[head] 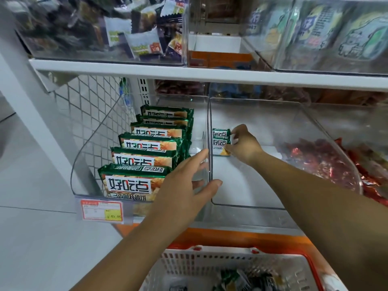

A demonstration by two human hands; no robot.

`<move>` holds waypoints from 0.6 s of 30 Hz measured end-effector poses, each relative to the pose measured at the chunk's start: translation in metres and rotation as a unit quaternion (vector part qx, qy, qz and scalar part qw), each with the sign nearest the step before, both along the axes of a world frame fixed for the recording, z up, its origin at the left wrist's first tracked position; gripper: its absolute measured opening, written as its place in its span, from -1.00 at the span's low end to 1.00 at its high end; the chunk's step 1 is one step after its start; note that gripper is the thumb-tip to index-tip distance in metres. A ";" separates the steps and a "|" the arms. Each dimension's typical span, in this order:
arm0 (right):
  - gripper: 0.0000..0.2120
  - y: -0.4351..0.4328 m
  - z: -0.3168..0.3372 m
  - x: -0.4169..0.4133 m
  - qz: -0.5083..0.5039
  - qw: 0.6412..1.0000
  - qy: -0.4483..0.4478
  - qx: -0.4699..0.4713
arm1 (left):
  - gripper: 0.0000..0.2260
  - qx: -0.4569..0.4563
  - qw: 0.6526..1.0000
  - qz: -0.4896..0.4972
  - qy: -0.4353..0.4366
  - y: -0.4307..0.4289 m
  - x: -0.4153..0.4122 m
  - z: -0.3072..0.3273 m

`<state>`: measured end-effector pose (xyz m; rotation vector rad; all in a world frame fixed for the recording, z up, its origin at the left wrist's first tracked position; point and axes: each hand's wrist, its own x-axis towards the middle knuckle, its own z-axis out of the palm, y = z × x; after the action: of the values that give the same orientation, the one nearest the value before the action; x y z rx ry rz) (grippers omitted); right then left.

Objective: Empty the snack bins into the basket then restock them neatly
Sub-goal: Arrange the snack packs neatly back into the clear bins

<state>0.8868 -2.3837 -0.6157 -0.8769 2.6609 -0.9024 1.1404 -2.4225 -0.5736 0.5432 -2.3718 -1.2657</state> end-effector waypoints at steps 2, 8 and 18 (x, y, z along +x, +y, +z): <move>-0.57 0.002 0.001 0.002 0.004 1.000 -0.023 0.002 | -0.40 0.004 1.000 -0.003 0.002 0.000 0.000 0.000; -0.33 0.033 0.041 0.024 -0.011 0.995 -0.077 -0.059 | -0.43 0.023 1.000 -0.008 0.016 0.001 0.005 0.003; -0.75 0.193 -0.004 0.174 -0.109 0.912 -0.012 -0.396 | -0.73 -0.069 0.998 0.008 0.012 0.076 0.071 -0.058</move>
<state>1.0611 -2.1911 -0.6196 -0.6748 2.3703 -2.1045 1.2118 -2.3468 -0.6316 0.5011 -2.4072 -1.0857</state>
